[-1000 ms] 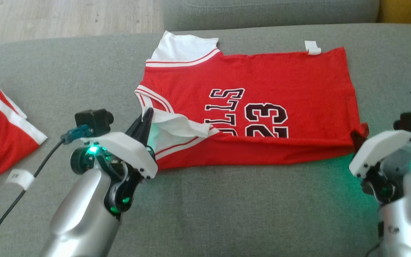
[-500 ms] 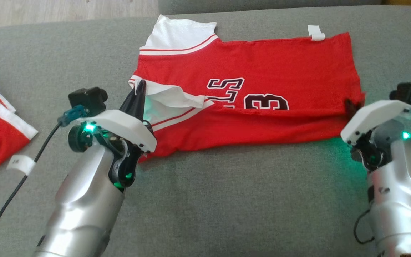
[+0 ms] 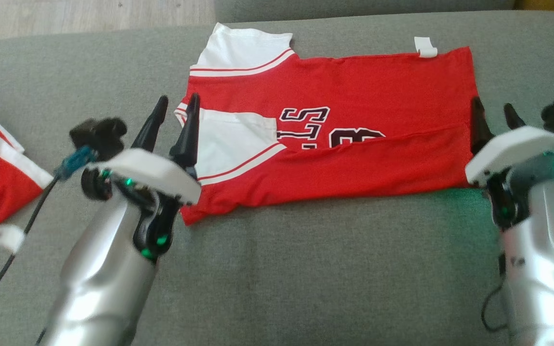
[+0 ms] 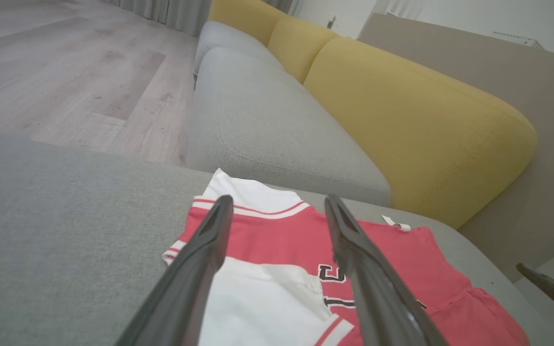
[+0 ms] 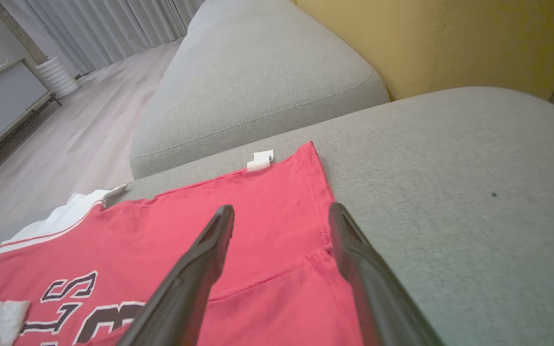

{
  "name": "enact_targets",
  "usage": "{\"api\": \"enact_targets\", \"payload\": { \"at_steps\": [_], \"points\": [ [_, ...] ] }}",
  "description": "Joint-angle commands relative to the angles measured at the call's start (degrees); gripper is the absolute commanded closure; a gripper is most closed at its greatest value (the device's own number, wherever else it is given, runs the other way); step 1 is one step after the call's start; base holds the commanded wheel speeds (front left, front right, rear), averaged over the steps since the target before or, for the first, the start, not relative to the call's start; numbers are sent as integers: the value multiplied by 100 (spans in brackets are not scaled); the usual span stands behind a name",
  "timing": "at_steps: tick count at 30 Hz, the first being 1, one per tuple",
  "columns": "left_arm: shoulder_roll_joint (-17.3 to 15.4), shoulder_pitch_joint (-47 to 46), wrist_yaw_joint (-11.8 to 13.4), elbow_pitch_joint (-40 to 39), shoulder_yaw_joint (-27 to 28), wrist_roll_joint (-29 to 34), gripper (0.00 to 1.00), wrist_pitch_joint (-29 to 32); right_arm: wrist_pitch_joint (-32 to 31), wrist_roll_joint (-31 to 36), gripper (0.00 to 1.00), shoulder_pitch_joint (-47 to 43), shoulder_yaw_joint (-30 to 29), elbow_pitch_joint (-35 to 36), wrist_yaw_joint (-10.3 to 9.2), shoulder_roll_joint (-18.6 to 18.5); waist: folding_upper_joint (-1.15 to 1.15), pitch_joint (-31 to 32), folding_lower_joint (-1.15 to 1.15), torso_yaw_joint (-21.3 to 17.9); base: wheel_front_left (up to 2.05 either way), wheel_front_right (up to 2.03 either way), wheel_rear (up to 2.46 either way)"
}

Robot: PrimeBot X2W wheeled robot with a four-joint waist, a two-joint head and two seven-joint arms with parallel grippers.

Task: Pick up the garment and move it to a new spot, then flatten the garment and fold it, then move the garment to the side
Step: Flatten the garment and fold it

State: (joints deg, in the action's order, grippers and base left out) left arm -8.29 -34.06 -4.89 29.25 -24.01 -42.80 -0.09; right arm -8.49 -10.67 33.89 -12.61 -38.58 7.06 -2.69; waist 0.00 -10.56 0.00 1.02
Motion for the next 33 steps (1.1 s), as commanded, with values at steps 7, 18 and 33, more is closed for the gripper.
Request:
{"api": "enact_targets", "payload": {
  "at_steps": [7,18,33],
  "points": [
    [-551,1292,382,-1427,102,-79,0,372,222,281,0,-1343,81,1790,43,-19,0,-45,0,74,0,0,0],
    [-427,2016,928,-1658,274,-446,0,603,4,86,0,-2255,136,3013,43,-19,0,-462,0,-70,0,0,0],
    [-317,1818,766,-1531,182,-610,100,724,-454,227,23,-1543,113,1760,43,-19,0,-674,0,-63,0,0,0]
  ]
}}
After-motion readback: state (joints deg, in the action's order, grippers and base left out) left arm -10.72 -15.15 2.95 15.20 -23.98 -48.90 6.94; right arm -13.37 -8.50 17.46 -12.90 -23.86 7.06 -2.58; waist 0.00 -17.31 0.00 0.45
